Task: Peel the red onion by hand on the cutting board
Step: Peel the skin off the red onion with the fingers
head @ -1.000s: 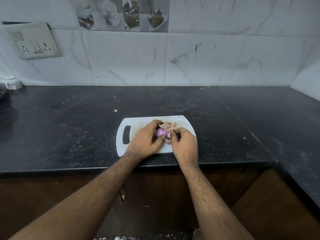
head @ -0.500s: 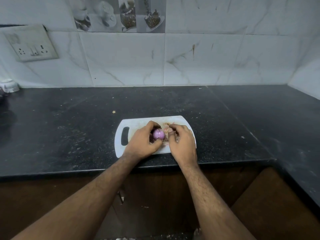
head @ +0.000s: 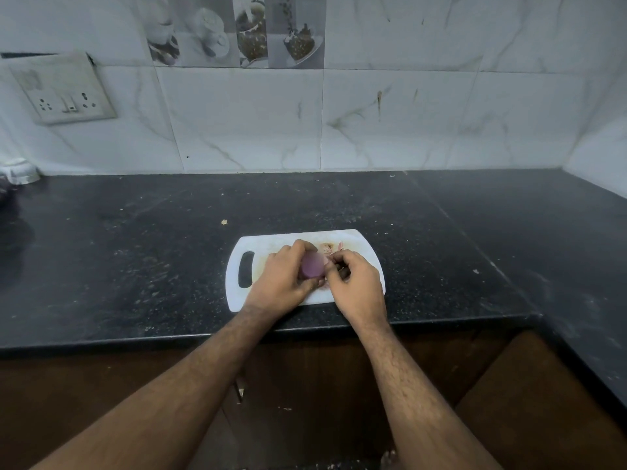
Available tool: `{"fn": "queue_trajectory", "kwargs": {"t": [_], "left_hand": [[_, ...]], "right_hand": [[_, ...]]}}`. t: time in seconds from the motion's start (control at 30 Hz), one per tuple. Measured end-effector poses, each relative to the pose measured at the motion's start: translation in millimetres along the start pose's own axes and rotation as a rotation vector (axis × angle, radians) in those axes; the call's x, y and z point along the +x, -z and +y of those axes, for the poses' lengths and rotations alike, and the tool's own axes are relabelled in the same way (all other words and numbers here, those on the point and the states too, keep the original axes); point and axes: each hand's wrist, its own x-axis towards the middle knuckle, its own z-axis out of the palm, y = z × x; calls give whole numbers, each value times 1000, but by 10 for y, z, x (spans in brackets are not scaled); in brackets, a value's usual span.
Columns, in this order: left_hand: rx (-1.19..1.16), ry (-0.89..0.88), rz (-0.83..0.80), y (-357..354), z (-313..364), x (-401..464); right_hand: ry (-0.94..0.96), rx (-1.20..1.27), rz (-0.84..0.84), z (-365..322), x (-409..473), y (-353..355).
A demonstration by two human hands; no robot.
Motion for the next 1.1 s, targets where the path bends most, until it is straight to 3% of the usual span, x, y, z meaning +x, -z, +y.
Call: {"fn": "queue_trajectory", "kwargs": {"t": [0.47, 0.93, 1.1], "left_hand": [[0, -47, -12, -10, 7, 4], [-30, -35, -40, -4, 13, 6], [-75, -16, -43, -4, 18, 4]], "right_hand": [[7, -240, -38, -23, 17, 4], [-46, -117, 234, 24, 29, -45], [47, -39, 76, 28, 31, -8]]}}
